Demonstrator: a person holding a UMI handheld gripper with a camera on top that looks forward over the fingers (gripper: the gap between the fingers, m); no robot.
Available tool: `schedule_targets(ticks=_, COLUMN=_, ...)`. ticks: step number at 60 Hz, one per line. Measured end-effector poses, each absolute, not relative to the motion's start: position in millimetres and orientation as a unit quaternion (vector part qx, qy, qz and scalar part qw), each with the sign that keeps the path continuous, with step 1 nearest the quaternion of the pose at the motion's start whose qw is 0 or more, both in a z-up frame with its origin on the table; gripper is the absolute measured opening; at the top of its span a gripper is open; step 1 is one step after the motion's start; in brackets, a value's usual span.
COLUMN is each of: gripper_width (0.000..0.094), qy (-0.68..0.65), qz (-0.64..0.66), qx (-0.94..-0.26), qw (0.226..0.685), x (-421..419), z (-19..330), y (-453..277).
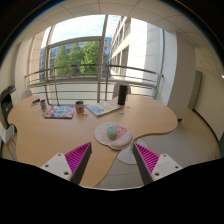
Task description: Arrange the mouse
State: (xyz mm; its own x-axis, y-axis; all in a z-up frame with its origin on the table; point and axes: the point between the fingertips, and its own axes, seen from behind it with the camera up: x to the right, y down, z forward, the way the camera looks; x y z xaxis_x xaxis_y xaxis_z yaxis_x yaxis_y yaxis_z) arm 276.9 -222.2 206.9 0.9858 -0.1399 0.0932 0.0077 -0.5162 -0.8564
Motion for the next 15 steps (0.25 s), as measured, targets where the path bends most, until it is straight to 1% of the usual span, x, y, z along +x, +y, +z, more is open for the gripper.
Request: schedule_targets(ticks=15, gripper_width=0.0845, qy=0.038, qz=-0.080, qx=-0.867, qw=0.491, x=275.7, z=209.6, y=-230.9)
